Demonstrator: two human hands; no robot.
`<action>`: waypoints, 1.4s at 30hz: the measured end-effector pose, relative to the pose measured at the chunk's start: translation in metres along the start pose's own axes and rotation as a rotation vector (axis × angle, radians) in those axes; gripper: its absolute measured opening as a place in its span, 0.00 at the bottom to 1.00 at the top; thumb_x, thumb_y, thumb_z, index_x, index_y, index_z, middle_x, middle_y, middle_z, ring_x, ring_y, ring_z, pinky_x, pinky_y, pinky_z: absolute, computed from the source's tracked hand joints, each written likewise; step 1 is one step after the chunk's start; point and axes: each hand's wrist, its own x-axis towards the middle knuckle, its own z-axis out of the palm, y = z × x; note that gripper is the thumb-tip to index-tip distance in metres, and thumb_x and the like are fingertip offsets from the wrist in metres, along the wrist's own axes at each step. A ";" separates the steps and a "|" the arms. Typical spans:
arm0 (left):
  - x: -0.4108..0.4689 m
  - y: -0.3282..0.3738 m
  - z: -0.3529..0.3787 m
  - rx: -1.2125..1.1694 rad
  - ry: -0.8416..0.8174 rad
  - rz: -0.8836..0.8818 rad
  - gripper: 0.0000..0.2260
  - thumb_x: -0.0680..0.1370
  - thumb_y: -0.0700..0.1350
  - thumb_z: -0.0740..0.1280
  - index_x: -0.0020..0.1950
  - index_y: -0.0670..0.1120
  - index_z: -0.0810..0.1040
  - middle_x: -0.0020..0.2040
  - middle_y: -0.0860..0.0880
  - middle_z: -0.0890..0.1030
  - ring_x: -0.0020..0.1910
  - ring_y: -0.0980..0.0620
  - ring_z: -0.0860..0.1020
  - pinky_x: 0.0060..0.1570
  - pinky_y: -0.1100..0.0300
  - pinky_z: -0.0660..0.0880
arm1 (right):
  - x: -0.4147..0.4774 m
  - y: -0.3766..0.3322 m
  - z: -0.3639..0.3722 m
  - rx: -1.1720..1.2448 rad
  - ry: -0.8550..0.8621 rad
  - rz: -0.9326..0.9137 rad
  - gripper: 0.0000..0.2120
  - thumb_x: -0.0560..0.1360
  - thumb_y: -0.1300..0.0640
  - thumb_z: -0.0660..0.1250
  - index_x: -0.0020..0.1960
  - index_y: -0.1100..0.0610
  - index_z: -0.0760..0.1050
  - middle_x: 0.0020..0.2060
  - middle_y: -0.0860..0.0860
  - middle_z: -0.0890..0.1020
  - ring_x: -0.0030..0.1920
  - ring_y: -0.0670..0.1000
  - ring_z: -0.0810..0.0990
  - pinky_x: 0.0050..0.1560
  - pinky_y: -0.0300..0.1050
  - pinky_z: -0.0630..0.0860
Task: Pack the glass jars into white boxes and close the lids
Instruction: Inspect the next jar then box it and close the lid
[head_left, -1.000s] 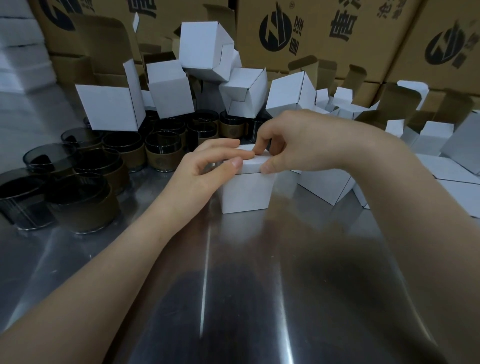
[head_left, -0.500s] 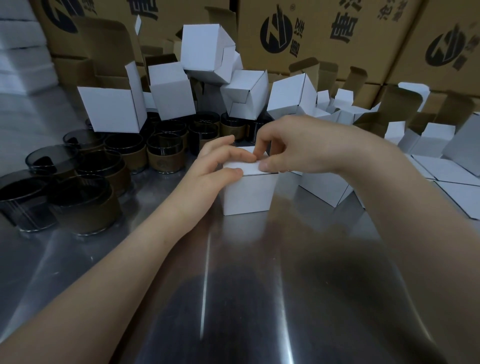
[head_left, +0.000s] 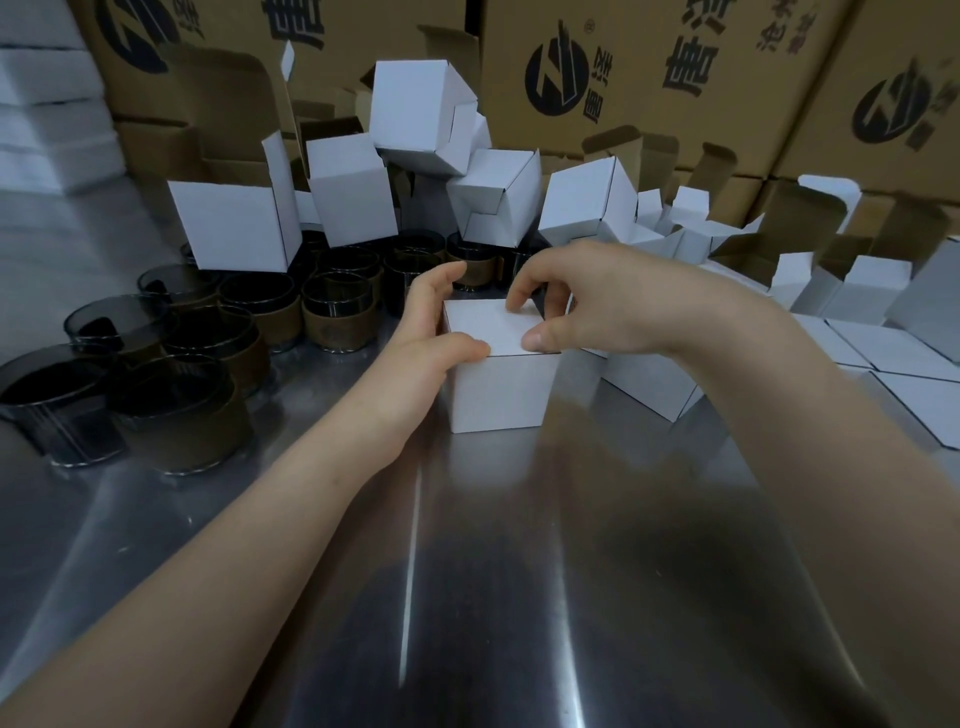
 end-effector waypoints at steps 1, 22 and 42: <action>0.000 -0.001 -0.001 -0.008 0.000 -0.001 0.29 0.77 0.35 0.64 0.72 0.58 0.60 0.66 0.60 0.64 0.58 0.66 0.69 0.50 0.72 0.71 | 0.001 0.000 0.001 -0.025 0.013 -0.019 0.16 0.75 0.52 0.71 0.62 0.47 0.75 0.44 0.40 0.72 0.43 0.43 0.73 0.42 0.37 0.69; -0.005 -0.010 -0.004 0.314 0.196 -0.087 0.06 0.79 0.41 0.65 0.51 0.46 0.83 0.47 0.48 0.83 0.49 0.51 0.80 0.52 0.58 0.76 | 0.012 0.018 0.017 -0.188 0.155 0.146 0.19 0.74 0.40 0.68 0.57 0.51 0.70 0.49 0.49 0.70 0.49 0.52 0.69 0.50 0.49 0.59; -0.008 -0.012 -0.005 0.431 0.168 -0.033 0.08 0.79 0.41 0.65 0.48 0.50 0.83 0.43 0.52 0.82 0.44 0.55 0.78 0.45 0.65 0.72 | 0.013 0.030 0.013 -0.215 0.167 0.338 0.14 0.74 0.55 0.69 0.55 0.61 0.73 0.52 0.56 0.68 0.49 0.55 0.69 0.47 0.48 0.70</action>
